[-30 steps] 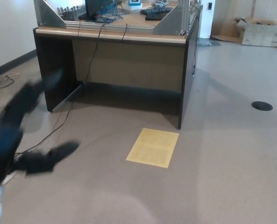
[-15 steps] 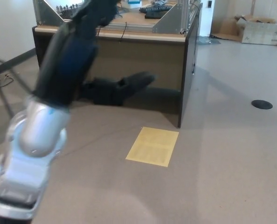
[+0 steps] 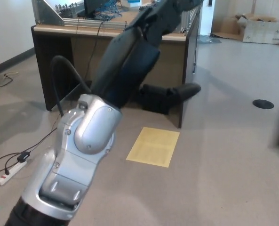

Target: A person hands over a black lunchbag to the robot and the robot uses its left hand to grab the strips of the lunchbag, the gives it back to the person.

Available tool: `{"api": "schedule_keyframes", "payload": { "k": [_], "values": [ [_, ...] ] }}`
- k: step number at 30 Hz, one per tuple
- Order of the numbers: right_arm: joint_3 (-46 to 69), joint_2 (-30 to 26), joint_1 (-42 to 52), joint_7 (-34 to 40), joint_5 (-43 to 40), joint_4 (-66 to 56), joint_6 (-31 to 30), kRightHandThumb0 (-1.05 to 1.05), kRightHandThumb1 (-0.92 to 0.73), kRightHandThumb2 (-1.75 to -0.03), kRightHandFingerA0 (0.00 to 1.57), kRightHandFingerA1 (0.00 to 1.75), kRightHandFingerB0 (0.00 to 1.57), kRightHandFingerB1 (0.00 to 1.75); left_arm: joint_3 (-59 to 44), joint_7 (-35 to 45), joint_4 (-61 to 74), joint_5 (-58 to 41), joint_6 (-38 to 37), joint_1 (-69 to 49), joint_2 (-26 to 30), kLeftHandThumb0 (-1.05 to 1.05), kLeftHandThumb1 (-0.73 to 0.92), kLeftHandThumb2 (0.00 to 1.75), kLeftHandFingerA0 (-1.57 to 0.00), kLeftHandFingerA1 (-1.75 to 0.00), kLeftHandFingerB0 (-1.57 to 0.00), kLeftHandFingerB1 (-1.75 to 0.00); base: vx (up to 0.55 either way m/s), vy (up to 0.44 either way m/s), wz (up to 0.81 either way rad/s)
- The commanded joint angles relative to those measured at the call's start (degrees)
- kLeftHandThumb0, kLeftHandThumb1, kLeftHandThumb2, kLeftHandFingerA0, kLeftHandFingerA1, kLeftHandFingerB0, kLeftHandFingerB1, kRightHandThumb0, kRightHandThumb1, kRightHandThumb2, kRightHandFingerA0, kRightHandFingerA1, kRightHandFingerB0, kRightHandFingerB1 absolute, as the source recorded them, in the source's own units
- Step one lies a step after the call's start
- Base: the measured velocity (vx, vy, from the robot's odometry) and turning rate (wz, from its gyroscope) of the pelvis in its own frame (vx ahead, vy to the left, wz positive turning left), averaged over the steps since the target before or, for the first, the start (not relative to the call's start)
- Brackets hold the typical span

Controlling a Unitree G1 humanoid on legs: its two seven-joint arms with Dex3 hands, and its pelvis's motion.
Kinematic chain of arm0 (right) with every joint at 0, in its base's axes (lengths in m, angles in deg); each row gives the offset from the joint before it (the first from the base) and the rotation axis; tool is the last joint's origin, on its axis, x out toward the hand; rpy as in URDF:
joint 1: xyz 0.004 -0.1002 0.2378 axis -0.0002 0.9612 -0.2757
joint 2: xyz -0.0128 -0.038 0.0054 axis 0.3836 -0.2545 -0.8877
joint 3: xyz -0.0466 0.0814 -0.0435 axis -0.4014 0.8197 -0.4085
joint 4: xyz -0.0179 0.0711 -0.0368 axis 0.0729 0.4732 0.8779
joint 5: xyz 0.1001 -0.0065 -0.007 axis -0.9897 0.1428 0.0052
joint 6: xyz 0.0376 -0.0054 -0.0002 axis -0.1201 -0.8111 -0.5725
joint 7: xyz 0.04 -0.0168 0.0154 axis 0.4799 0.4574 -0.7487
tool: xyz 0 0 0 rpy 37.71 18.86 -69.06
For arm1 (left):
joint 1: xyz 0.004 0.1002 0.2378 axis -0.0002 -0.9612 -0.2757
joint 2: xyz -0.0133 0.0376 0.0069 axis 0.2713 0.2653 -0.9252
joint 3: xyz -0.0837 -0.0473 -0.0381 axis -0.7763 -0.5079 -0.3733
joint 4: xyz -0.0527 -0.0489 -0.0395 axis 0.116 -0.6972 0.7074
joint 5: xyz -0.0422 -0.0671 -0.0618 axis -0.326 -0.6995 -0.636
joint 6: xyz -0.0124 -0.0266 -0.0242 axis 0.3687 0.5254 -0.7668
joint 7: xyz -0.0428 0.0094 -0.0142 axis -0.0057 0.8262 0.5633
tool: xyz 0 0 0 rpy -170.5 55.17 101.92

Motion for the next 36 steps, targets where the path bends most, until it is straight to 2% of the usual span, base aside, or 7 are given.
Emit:
{"api": "schedule_keyframes", "payload": {
  "k": [1, 29, 30, 33, 34, 35, 36],
  "values": [
    [0.5, -0.5, -0.1, -0.6, -1.1, 0.5, 0.9, -0.40, -0.63, -0.58, 0.61, 0.47, 0.31, 0.31, -0.1, 0.6, -0.3, 2.8, 2.5, -2.0, 0.3, -0.50, 0.39, 0.64, -0.18, -0.39, -0.08, -0.36, 0.00, 0.000, 0.00],
    [-0.3, -1.3, -1.1, 0.7, 0.1, 1.3, 0.9, -0.41, -0.63, -0.58, 0.63, 0.47, 0.34, 0.31, 2.1, 2.0, 1.1, 8.7, 5.6, -3.7, -0.4, -0.46, 0.41, 0.63, -0.18, -0.38, -0.10, -0.35, 0.00, 0.000, 0.00],
    [-0.3, -1.3, -1.6, 1.0, 0.2, 1.9, 1.2, -0.40, -0.63, -0.58, 0.63, 0.47, 0.34, 0.32, 2.9, 0.2, -1.5, 11.2, 4.3, -2.4, 0.2, -0.23, 0.35, 0.89, -0.08, -0.51, -0.08, -0.50, 0.00, 0.000, 0.00],
    [-0.2, -0.8, -1.7, 0.7, -0.2, 2.2, 1.4, -0.40, -0.63, -0.58, 0.62, 0.47, 0.34, 0.31, 3.2, -4.7, -6.6, 12.4, 0.6, -1.1, -0.4, -0.29, 0.57, 0.57, -0.56, -0.41, -0.30, -0.31, 0.00, 0.000, 0.00],
    [-0.1, -0.6, -1.1, 0.3, -0.5, 2.0, 1.5, -0.41, -0.63, -0.58, 0.60, 0.47, 0.33, 0.31, 3.5, -9.7, -10.0, 13.7, -1.7, -0.3, -1.4, -0.23, 0.68, 0.61, -1.00, -0.92, -0.55, -0.38, 0.00, 0.000, 0.00],
    [0.0, -0.4, -1.0, 0.1, -0.7, 2.0, 1.5, -0.39, -0.63, -0.59, 0.60, 0.47, 0.33, 0.31, 3.6, -13.4, -12.5, 14.6, -3.4, 0.5, -2.2, -0.20, 0.74, 0.62, -1.00, -1.39, -0.66, -0.42, 0.00, 0.000, 0.00],
    [0.1, -0.2, -1.1, -0.2, -0.9, 2.0, 1.5, -0.39, -0.63, -0.59, 0.60, 0.47, 0.33, 0.31, 3.5, -16.0, -14.4, 15.0, -4.5, 1.0, -2.7, -0.20, 0.74, 0.62, -1.00, -1.39, -0.66, -0.42, 0.00, 0.000, 0.00]
  ]
}}
